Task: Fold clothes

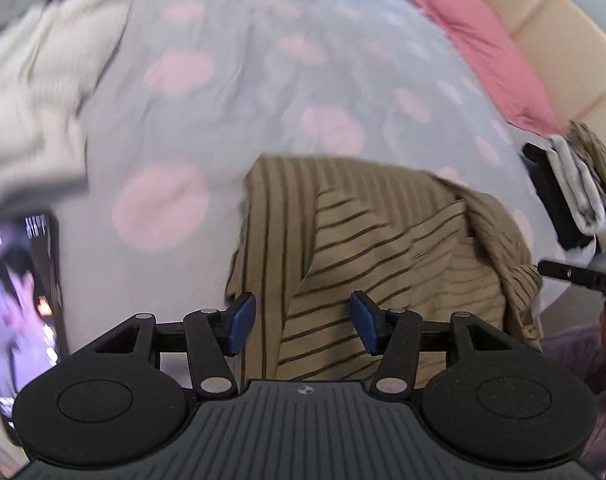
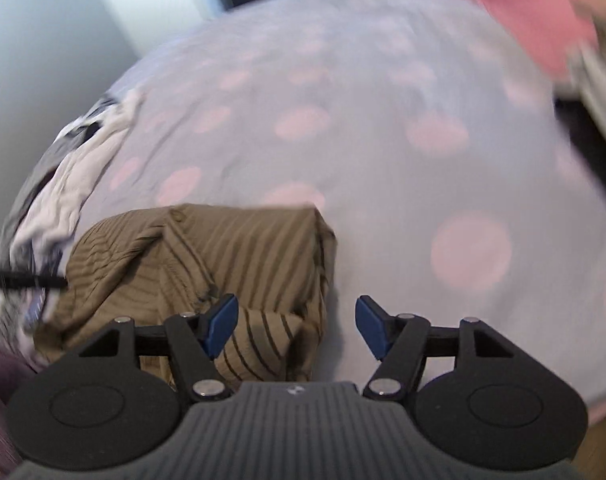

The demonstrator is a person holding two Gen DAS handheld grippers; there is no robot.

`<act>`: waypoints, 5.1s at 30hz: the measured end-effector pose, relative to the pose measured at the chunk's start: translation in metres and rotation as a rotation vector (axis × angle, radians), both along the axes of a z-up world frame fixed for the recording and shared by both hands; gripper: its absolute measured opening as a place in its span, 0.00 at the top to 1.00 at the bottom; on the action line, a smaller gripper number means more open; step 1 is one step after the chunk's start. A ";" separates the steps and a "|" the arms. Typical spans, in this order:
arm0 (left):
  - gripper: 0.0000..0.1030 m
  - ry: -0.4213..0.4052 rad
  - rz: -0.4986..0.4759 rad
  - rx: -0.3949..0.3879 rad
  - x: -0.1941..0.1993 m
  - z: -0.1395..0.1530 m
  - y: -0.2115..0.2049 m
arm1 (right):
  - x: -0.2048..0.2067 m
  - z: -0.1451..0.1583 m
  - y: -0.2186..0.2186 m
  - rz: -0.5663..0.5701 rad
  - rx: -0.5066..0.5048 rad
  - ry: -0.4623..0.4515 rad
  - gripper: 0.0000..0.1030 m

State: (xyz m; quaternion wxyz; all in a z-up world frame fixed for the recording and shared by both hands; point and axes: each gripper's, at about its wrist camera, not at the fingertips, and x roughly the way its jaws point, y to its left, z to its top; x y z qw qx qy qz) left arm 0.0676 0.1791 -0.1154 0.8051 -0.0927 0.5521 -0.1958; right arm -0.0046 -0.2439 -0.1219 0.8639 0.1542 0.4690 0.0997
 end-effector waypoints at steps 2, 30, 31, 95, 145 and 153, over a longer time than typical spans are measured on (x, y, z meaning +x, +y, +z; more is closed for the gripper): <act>0.49 0.035 0.002 -0.016 0.001 -0.012 0.004 | 0.004 -0.014 -0.005 -0.045 0.060 0.051 0.34; 0.28 -0.183 0.017 0.203 -0.024 -0.001 -0.022 | 0.029 -0.053 0.020 0.025 0.212 0.126 0.43; 0.28 -0.170 0.012 0.200 -0.022 -0.004 -0.022 | 0.029 -0.053 0.020 0.025 0.211 0.126 0.43; 0.84 -0.317 -0.408 -0.622 0.073 0.184 -0.457 | 0.006 0.299 -0.361 -0.255 -0.098 -0.277 0.88; 0.29 -0.648 -0.300 -0.011 0.022 0.224 -0.374 | 0.007 0.320 -0.269 -0.341 -0.281 -0.449 0.16; 0.26 -0.707 -0.173 0.098 -0.015 0.242 -0.299 | 0.000 0.337 -0.131 -0.085 -0.264 -0.504 0.10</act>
